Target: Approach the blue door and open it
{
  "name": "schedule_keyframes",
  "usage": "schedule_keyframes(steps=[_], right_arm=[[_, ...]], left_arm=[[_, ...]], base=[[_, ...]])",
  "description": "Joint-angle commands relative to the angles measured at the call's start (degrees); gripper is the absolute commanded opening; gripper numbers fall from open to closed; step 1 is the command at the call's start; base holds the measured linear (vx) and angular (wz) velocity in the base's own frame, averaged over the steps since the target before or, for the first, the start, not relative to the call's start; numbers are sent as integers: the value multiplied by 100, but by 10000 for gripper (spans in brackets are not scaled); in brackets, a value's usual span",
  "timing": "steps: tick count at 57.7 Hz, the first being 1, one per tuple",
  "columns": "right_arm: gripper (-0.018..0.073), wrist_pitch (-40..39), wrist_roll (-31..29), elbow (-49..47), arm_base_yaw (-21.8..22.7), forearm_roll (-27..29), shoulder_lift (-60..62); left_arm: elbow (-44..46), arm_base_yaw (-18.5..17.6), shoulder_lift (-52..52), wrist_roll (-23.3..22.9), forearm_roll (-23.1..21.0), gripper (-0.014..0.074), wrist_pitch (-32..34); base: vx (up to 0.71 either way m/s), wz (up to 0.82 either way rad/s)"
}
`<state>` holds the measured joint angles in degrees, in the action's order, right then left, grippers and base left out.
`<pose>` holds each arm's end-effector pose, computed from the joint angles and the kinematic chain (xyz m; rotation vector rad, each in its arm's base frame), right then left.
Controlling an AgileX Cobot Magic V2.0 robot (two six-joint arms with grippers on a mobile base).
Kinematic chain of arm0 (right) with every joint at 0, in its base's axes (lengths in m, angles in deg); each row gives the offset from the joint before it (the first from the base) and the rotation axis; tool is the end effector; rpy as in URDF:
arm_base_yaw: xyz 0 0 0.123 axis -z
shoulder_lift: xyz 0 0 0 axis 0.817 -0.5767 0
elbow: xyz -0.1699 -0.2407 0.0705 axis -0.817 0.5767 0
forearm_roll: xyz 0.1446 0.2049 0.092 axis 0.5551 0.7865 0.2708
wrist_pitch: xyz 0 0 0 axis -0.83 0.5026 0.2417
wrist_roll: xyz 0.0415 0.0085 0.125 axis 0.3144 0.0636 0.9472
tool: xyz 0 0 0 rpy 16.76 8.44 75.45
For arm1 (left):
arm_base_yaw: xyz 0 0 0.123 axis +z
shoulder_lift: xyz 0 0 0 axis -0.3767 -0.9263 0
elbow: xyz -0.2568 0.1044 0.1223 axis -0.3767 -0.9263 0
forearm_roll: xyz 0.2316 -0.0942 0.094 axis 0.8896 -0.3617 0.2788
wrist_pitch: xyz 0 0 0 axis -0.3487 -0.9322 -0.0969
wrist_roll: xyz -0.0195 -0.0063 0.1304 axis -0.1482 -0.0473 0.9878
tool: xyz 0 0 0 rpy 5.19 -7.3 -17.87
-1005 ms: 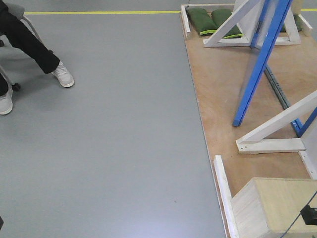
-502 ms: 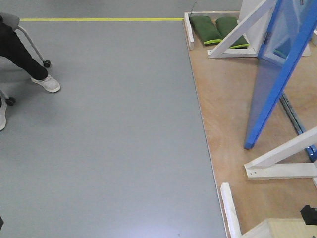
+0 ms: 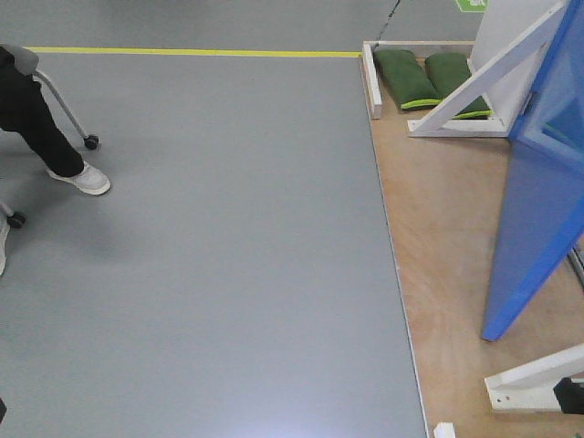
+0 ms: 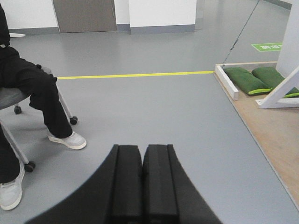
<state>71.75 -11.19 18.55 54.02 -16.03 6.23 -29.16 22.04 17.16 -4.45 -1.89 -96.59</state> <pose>0.0951 0.0007 0.1811 0.0101 1.6948 0.0216 0.0924 0.0022 0.1714 0.0284 1.7735 0.0483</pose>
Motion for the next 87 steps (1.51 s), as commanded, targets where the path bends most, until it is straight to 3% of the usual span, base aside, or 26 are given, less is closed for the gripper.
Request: schedule_keyframes(steps=[1, 87], right_arm=[[12, -464, -36, 15, 36, -21, -110], [12, -464, -36, 15, 36, -21, -110]], left_arm=[[149, -37, 68, -39, -12, 73, 487], [149, -37, 68, -39, -12, 73, 487]], base=[[42, 4], [36, 0]])
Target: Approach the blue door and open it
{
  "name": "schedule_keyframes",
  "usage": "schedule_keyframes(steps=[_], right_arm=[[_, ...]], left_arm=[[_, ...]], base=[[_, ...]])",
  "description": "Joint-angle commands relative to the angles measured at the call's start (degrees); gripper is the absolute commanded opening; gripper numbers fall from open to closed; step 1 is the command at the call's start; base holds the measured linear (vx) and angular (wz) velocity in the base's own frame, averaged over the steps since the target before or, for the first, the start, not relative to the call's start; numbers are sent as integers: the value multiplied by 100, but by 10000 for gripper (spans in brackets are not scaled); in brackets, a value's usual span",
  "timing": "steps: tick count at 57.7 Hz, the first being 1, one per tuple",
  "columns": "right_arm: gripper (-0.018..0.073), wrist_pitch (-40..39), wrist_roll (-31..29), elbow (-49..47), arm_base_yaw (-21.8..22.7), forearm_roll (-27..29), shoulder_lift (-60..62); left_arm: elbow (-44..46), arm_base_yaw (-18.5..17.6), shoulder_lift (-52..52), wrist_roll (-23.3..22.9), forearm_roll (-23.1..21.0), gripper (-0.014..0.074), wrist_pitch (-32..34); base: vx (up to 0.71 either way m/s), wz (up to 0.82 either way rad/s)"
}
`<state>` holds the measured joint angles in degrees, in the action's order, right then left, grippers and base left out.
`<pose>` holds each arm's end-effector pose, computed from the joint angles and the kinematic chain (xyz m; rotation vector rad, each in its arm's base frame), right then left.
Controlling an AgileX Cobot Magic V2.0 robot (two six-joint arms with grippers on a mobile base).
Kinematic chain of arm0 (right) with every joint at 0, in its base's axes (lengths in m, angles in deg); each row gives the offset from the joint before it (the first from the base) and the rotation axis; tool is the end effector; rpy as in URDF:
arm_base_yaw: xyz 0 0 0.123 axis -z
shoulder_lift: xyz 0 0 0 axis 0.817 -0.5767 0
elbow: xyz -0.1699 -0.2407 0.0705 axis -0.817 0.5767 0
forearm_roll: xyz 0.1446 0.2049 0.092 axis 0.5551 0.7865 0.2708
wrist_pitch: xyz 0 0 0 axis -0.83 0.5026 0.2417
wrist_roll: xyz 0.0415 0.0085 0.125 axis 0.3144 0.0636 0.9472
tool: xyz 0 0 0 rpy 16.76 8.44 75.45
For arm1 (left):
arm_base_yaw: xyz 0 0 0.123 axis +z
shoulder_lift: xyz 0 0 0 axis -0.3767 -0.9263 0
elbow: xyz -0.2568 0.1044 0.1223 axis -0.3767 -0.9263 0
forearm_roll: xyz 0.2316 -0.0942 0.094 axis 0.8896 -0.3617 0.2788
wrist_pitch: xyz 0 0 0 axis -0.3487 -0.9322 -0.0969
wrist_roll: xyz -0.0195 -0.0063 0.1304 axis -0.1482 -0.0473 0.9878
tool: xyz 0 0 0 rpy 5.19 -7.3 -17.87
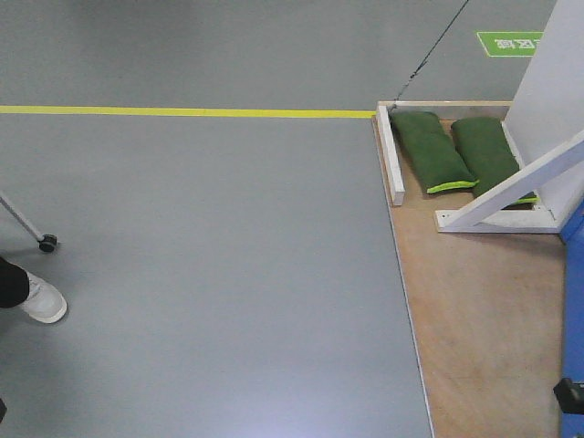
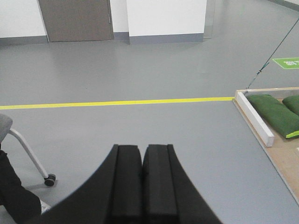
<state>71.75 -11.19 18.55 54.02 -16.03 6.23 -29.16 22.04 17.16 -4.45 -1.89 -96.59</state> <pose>0.0951 0.0007 0.1811 0.0101 1.6948 0.0216 0.0924 0.0022 0.1714 0.0284 1.7735 0.0483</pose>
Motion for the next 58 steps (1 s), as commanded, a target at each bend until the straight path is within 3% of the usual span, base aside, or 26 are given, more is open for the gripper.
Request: schedule_keyframes(steps=[1, 51, 58], right_arm=[[12, -464, -36, 15, 36, -21, -110], [12, -437, -36, -19, 36, -21, -110], [12, 499, -36, -753, 36, -21, -110]], left_arm=[[149, -37, 68, -39, -12, 73, 487], [149, -37, 68, -39, -12, 73, 487], [149, -37, 68, -39, -12, 73, 487]], base=[[12, -2], [3, 0], [0, 0]])
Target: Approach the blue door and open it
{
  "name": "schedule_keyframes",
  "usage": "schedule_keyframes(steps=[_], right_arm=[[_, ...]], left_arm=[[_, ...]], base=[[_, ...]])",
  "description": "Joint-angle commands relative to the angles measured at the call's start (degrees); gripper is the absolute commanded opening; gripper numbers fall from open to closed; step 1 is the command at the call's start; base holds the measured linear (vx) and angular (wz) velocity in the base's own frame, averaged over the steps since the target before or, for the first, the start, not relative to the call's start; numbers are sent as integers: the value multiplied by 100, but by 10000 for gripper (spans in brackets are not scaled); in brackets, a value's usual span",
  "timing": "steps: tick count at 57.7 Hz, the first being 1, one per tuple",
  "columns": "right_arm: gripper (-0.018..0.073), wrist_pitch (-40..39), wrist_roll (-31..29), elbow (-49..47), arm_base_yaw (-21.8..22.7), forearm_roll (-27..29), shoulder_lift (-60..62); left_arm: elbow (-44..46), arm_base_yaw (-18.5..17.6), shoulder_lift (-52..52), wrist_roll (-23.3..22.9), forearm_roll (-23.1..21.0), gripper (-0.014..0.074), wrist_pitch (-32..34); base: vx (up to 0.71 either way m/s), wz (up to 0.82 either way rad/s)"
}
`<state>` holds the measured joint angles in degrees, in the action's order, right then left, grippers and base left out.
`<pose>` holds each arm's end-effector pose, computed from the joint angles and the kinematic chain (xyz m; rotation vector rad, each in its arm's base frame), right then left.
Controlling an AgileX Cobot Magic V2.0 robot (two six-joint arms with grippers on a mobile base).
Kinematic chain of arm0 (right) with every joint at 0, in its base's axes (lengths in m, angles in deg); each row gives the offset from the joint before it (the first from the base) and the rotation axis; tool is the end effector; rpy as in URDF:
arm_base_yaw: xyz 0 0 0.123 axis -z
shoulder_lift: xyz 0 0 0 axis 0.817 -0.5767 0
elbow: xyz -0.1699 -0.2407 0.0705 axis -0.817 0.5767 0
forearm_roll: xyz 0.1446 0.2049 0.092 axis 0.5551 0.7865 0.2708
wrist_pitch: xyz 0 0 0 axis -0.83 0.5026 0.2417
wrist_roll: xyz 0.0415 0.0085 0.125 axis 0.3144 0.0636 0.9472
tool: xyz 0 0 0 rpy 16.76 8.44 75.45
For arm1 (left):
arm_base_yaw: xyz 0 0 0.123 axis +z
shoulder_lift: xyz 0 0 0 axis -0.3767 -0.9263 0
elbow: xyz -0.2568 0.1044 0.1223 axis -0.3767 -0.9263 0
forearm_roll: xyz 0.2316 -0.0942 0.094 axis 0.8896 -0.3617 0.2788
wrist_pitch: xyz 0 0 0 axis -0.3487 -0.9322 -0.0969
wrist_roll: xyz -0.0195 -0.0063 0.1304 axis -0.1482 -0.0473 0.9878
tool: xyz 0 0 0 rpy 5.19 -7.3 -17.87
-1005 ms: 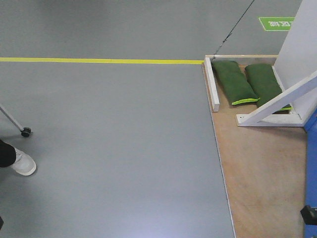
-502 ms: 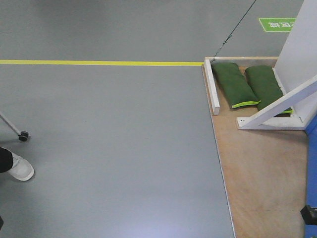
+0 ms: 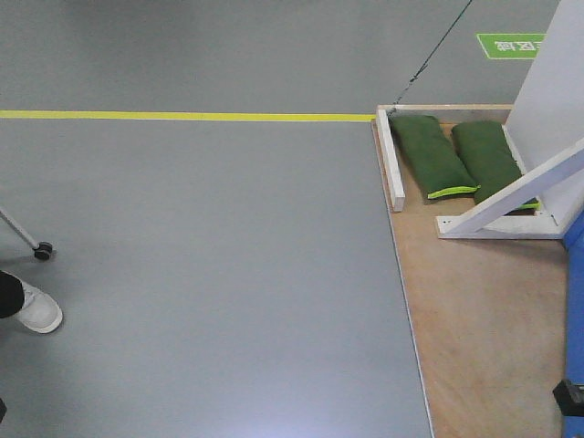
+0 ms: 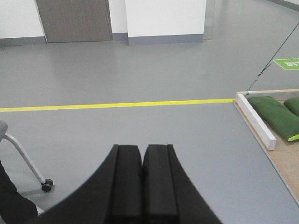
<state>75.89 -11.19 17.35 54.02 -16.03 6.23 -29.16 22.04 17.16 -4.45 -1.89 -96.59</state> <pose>0.0932 0.0004 0.1799 0.0119 1.7461 0.0196 0.0924 0.0022 0.1714 0.0284 1.7735 0.0483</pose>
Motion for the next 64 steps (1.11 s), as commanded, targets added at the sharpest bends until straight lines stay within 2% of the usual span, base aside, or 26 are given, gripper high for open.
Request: schedule_keyframes(steps=[1, 6, 12, 21, 28, 37, 47, 54, 60, 64], right_arm=[[12, 166, -36, -702, 36, -21, -110], [12, 1311, -36, -1811, 36, -21, -182], [12, 2289, -36, -3154, 36, -42, -548], [12, 3044, -36, -5182, 36, -53, -1401], [12, 2975, -36, -6540, 36, -48, -2063], [12, 2434, -36, -7397, 36, -42, -2524], [12, 1484, -36, -7461, 30, -42, -2556], [12, 1332, -36, -7461, 30, 62, -2556], [12, 1329, -36, -7461, 39, 372, -2556], [12, 1322, -36, -7468, 148, 801, -2577]], left_arm=[[149, -37, 68, -39, -12, 73, 487], [149, -37, 68, -39, -12, 73, 487], [149, -37, 68, -39, -12, 73, 487], [149, -37, 68, -39, -12, 73, 487], [149, -37, 68, -39, -12, 73, 487], [149, -37, 68, -39, -12, 73, 487], [149, -37, 68, -39, -12, 73, 487], [149, -37, 68, -39, -12, 73, 487], [149, -37, 68, -39, -12, 73, 487], [149, -37, 68, -39, -12, 73, 487]], base=[[0, 0], [0, 0], [0, 0], [0, 0], [0, 0], [0, 0], [0, 0], [0, 0], [0, 0], [0, 0]])
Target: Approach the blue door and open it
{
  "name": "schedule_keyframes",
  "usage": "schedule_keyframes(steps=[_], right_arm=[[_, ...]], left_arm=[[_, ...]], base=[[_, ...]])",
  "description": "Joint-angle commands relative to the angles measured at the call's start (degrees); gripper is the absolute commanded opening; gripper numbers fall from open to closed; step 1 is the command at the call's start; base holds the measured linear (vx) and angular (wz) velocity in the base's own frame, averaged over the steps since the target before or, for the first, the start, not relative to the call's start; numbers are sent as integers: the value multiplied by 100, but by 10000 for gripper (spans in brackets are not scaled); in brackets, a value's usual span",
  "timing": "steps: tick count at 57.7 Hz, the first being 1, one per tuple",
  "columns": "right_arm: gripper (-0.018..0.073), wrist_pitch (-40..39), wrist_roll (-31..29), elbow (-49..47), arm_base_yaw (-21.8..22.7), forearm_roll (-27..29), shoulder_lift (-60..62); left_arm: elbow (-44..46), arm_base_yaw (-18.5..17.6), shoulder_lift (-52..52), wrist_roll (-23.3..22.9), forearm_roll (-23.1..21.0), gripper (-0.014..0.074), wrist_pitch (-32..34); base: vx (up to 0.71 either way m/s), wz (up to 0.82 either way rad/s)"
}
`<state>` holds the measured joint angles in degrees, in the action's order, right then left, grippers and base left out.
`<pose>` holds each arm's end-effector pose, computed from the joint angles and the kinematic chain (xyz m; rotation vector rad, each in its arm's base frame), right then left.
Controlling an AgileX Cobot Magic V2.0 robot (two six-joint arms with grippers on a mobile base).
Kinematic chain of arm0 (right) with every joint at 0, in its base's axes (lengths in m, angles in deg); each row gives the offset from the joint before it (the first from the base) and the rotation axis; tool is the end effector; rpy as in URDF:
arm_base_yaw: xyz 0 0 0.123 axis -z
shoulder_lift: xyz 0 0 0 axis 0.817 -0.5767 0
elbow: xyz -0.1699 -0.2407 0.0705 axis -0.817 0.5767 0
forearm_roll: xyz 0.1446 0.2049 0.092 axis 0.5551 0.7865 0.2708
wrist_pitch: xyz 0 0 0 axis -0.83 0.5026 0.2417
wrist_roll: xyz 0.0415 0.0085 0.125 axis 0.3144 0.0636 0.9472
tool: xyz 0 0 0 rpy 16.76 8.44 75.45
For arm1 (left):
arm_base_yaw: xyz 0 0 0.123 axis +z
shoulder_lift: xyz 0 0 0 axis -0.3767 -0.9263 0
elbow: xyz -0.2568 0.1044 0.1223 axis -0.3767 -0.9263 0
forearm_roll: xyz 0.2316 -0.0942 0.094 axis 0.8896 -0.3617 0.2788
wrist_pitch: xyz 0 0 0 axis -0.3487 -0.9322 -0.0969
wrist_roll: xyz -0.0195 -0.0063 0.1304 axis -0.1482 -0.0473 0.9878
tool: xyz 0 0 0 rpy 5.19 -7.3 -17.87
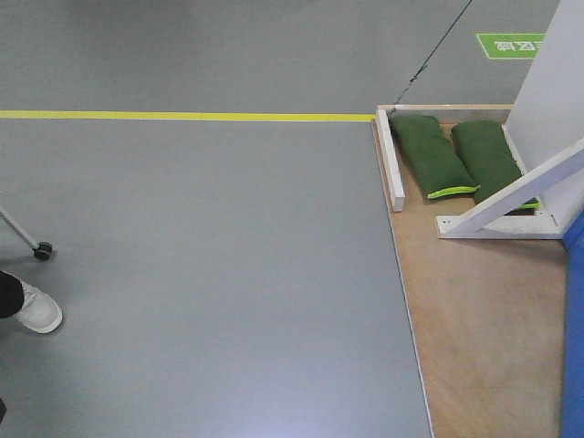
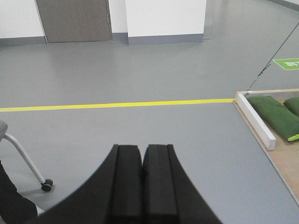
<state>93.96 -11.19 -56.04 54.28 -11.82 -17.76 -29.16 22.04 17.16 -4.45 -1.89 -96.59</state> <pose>0.0037 0.0035 0.5554 0.0241 1.1993 0.0989 0.0924 0.0022 0.1714 0.0284 1.7735 0.0483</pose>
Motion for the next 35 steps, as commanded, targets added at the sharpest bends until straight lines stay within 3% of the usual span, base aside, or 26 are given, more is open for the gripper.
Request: schedule_keyframes(steps=[1, 8, 22, 35], right_arm=[[12, -486, -36, -135, 169, 527, -198], [12, -484, -36, -223, 744, 1406, -294], [12, -604, -36, -351, 2282, 3899, -373], [12, -878, -36, -351, 3174, 4840, -466]], left_arm=[[149, -37, 68, -39, -12, 73, 487], [149, -37, 68, -39, -12, 73, 487], [149, -37, 68, -39, -12, 73, 487], [149, -37, 68, -39, -12, 73, 487]], base=[[0, 0], [0, 0], [0, 0], [0, 0]])
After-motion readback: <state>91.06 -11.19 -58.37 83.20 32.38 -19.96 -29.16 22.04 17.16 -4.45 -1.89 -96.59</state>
